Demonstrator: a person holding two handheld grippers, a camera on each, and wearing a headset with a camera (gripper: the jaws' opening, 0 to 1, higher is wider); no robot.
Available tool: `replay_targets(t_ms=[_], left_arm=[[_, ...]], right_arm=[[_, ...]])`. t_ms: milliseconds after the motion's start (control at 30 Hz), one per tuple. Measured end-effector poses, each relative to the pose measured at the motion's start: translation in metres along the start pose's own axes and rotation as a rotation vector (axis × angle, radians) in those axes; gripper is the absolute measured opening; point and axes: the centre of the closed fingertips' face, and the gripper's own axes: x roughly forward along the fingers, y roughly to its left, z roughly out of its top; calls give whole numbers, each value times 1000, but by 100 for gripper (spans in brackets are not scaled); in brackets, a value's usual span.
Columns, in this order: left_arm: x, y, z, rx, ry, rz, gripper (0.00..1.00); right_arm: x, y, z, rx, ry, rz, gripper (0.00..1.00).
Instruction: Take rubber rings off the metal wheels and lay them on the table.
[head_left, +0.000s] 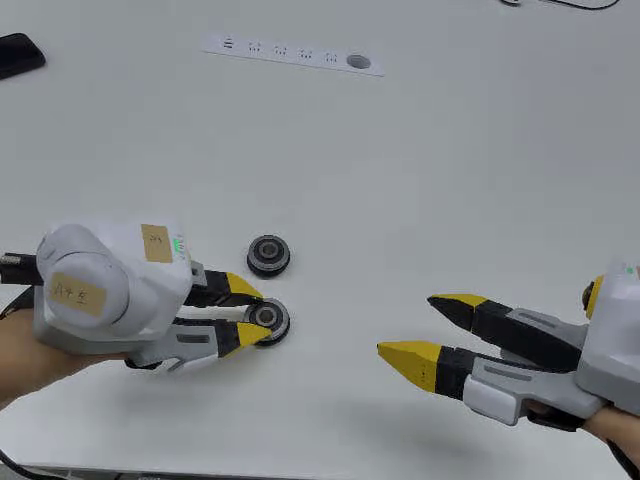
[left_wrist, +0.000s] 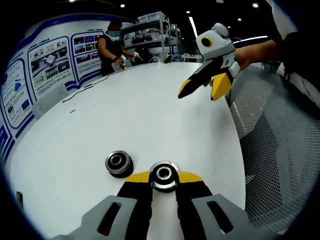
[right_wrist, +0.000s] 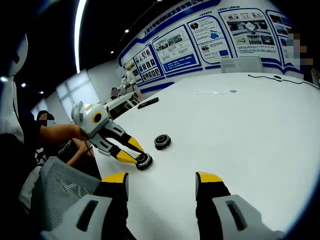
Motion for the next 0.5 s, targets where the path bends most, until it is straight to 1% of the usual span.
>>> replay_targets(t_ms=[33, 67, 100, 233, 400, 433, 467, 500], left_arm=[[0, -1, -1, 5, 11, -5, 16], [0, -2, 0, 7, 11, -12, 15], [0, -2, 0, 18, 16, -10, 15], [1, -1, 1, 21, 33, -18, 15], [2, -2, 1, 46, 62, -32, 15], [2, -2, 1, 34, 72, -34, 15], [2, -2, 1, 28, 74, -35, 15], [1, 1, -1, 52, 90, -25, 14]], right_arm=[[0, 0, -1, 2, 3, 0, 55], [0, -1, -2, 2, 4, 1, 55], [1, -1, -2, 4, 4, 3, 55], [2, 0, -2, 10, 3, 11, 54], [5, 3, -3, 18, 1, 27, 54], [6, 4, -3, 22, 2, 31, 53], [7, 5, -4, 23, 4, 34, 53], [8, 5, -4, 22, 7, 37, 53]])
